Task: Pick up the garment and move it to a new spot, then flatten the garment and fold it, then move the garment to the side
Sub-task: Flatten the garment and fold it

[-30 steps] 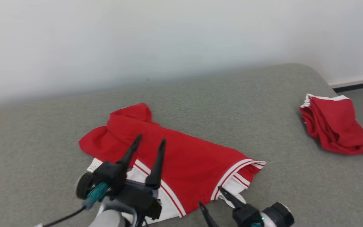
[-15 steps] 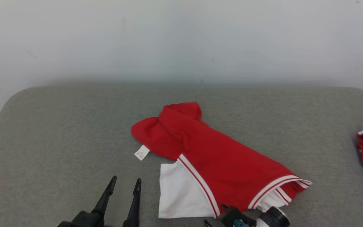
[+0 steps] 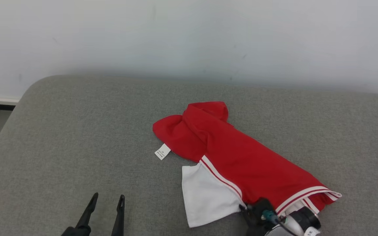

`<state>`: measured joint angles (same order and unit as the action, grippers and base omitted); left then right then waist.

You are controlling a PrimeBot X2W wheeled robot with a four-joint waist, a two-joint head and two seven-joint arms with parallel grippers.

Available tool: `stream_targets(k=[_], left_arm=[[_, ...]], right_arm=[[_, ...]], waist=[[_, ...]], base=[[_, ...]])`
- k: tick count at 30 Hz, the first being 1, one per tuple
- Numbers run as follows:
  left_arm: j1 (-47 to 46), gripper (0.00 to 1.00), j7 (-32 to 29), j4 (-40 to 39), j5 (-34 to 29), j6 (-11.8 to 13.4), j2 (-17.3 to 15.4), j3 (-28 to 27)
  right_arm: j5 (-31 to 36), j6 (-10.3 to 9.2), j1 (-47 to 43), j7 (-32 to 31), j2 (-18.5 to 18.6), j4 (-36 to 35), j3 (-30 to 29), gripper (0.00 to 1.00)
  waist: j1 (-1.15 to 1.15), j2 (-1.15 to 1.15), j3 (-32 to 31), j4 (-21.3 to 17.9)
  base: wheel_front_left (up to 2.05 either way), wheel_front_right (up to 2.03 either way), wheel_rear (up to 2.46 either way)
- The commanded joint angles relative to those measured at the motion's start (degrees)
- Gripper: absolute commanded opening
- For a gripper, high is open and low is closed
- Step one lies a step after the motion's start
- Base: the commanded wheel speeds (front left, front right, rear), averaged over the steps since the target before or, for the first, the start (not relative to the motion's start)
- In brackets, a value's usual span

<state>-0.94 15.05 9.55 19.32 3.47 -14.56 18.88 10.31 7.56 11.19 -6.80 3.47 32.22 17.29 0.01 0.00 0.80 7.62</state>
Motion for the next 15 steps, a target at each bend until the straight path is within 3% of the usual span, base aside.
stream_targets(k=[1, 4, 7, 15], left_arm=[[1.0, 1.0, 0.2, 0.2, -0.7, -0.2, -0.3, -0.4], [1.2, 1.0, 0.2, 0.6, -0.9, -0.3, -0.5, -1.4], [1.8, 1.0, 0.2, 0.7, -1.0, -0.6, -0.2, -1.9], [1.4, 1.0, 0.2, 1.8, -1.0, -2.2, 1.2, -1.5]], right_arm=[[-1.3, -0.15, 0.5, 1.1, -0.1, -1.0, -1.4, 0.0], [-3.7, -0.15, 0.2, 3.3, -0.3, -4.7, -5.9, 0.0], [-6.1, -0.15, -1.6, 4.4, 0.2, -11.3, -14.1, 0.0], [-3.3, -0.15, -8.3, -0.8, 2.4, -25.7, -31.4, 0.0]], waist=[[-0.01, 0.0, 0.0, -0.5], [-0.01, 0.0, -0.2, -1.4], [-0.01, 0.0, -0.7, -2.5], [-0.01, 0.0, -1.2, -6.6]], base=[[0.0, 0.0, 0.0], [0.0, 0.0, 0.0], [0.0, 0.0, 0.0], [0.0, 0.0, 0.0]])
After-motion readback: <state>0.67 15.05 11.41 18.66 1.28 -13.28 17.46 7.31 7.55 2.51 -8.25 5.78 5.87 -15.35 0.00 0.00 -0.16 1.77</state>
